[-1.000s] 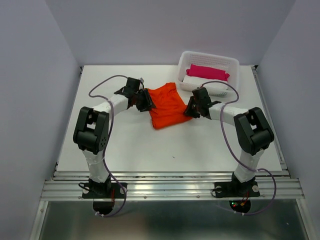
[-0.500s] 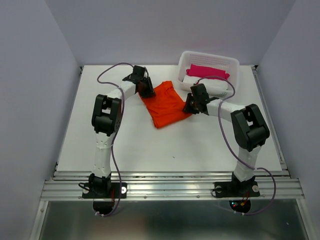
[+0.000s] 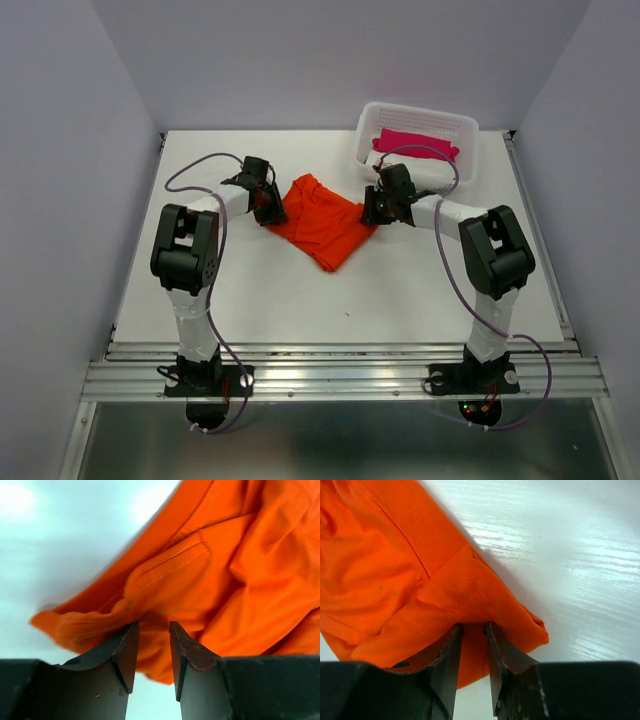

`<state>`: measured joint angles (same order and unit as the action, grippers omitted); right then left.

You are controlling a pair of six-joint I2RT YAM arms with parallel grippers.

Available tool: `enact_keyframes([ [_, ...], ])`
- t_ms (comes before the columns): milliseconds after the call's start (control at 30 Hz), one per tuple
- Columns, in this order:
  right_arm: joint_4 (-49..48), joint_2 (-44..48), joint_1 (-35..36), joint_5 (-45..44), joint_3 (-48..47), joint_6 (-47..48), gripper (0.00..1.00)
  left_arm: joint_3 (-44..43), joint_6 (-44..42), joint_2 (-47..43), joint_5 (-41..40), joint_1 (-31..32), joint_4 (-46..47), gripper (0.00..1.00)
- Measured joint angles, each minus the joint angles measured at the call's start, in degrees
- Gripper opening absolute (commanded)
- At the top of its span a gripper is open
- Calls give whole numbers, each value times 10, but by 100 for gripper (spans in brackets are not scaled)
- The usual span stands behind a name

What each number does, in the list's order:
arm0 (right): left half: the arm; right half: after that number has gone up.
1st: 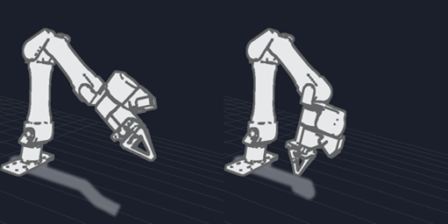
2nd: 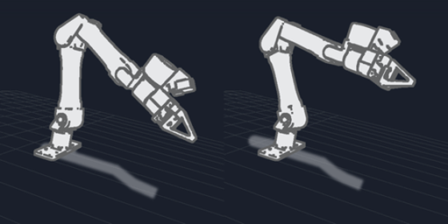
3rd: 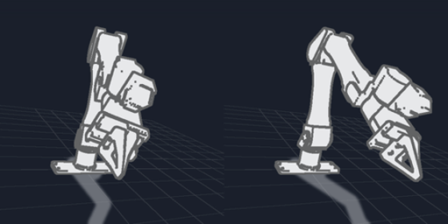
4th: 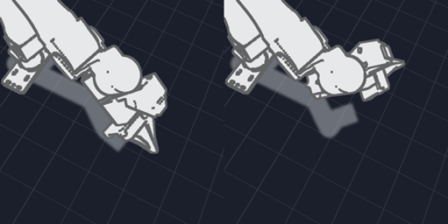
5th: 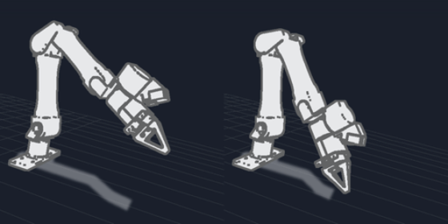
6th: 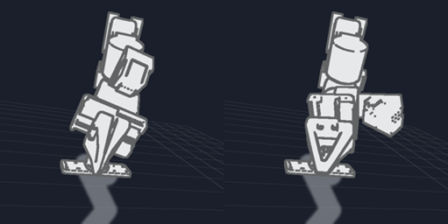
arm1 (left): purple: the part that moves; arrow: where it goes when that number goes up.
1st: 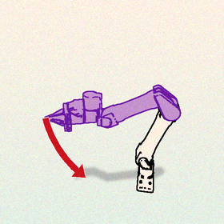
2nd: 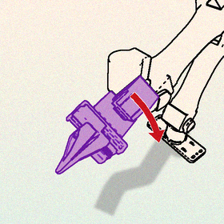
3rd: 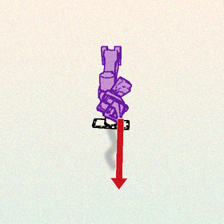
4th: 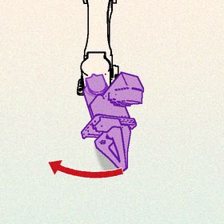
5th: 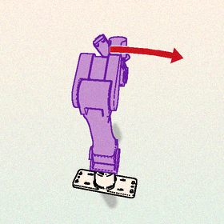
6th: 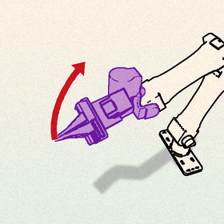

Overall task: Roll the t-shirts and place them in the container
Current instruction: Roll the T-shirt to the center of the board.

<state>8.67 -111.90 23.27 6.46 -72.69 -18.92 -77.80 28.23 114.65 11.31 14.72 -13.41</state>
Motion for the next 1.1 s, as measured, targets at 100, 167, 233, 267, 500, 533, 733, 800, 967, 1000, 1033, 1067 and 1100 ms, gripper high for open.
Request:
enact_keyframes([
  [100,-1,0,9,14,0,16,33,45,-5,-42,-16,-5,-14,46],
  [167,0,1,16,16,0,21,33,55,-10,-63,-31,-6,-31,48],
  [233,2,2,22,18,0,20,34,55,-17,-87,-47,-6,-44,50],
  [267,7,5,24,17,0,14,36,55,-20,-97,-55,-5,-49,50],
  [500,49,71,27,-7,0,-25,40,25,-47,-220,-139,37,-83,59],
  [533,50,85,27,-13,0,-32,40,21,-51,-230,-149,50,-84,61],
  [733,43,186,-10,-16,40,-85,53,7,-81,-251,-189,180,-95,64],
  [800,41,229,-56,-15,85,-109,60,7,-86,-245,-200,223,-106,64],
  [967,53,290,-131,-26,178,-140,70,7,-93,-218,-240,337,-131,77],
  [1000,60,297,-132,-27,190,-144,71,7,-95,-212,-248,351,-133,78],
  [1033,64,304,-131,-26,201,-145,72,7,-96,-205,-256,368,-135,78],
  [1067,66,309,-129,-26,211,-147,72,8,-99,-195,-266,384,-136,78],
  [1100,71,313,-127,-26,218,-150,73,9,-100,-187,-273,398,-136,78],
])
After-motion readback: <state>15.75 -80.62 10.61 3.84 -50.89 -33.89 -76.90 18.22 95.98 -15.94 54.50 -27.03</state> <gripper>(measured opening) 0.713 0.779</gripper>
